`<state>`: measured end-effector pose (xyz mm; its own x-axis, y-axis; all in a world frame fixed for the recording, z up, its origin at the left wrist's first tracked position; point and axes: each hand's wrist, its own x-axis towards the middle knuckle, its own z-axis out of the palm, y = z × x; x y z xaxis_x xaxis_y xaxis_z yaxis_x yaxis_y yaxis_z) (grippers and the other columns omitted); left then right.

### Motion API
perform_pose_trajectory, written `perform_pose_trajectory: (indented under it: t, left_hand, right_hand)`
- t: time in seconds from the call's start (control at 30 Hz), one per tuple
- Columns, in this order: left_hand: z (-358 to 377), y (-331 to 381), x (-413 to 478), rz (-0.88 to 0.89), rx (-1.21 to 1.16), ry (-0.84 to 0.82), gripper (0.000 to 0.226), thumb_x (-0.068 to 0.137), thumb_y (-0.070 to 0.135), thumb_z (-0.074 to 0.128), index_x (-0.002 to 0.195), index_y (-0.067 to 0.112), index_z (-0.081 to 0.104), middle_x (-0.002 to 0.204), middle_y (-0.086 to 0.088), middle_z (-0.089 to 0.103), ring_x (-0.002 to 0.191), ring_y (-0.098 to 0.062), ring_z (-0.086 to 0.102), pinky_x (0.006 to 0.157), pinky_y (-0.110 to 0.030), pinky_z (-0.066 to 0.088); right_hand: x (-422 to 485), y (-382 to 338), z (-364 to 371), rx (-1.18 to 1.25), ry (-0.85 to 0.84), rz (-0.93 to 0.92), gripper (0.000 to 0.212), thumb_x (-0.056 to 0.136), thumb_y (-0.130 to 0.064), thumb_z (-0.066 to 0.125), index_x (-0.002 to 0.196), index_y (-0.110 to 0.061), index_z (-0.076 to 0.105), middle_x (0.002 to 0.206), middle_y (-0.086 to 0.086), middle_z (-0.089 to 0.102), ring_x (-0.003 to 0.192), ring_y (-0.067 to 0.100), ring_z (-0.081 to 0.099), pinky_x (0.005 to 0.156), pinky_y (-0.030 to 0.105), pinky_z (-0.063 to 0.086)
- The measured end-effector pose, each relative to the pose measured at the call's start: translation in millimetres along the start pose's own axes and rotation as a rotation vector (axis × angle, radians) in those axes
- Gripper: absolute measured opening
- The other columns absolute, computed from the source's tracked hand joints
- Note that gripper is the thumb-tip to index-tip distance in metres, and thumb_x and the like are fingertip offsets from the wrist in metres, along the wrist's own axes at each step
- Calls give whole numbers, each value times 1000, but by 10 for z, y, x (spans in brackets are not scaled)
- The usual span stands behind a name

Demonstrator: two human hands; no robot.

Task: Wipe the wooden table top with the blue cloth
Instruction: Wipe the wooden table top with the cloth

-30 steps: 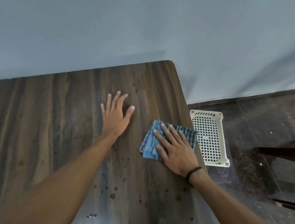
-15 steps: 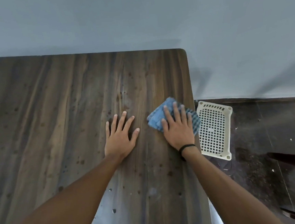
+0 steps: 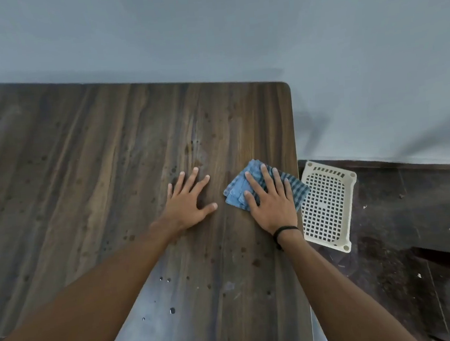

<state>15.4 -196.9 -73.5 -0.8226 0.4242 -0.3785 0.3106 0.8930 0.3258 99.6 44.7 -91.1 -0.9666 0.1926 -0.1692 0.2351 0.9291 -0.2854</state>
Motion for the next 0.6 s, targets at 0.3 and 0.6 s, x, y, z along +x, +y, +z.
perform_pose_trajectory:
  t: [0.3,0.6]
  left_hand:
    - [-157,64,-260,-94,143,-383,144,64,67,83,153,42,-27,154,10,-47,146,-37,-34,112,-75,12]
    - [-251,206,-291,-121,120,-360,150,58,53,93,157,39,-19,161,5,-38,148,-44,-25,112,-75,22]
  right_hand:
    - [-256,-100,-13,-9,-95,-79,57,102,-60,16,155,-50,-2,166,-8,-14,153,21,-17,123,45,-11]
    - [-416,-144,107,-15,6,-18,57,104,-54,22,158,-42,10,167,-2,-3,154,26,-5,123,48,-4]
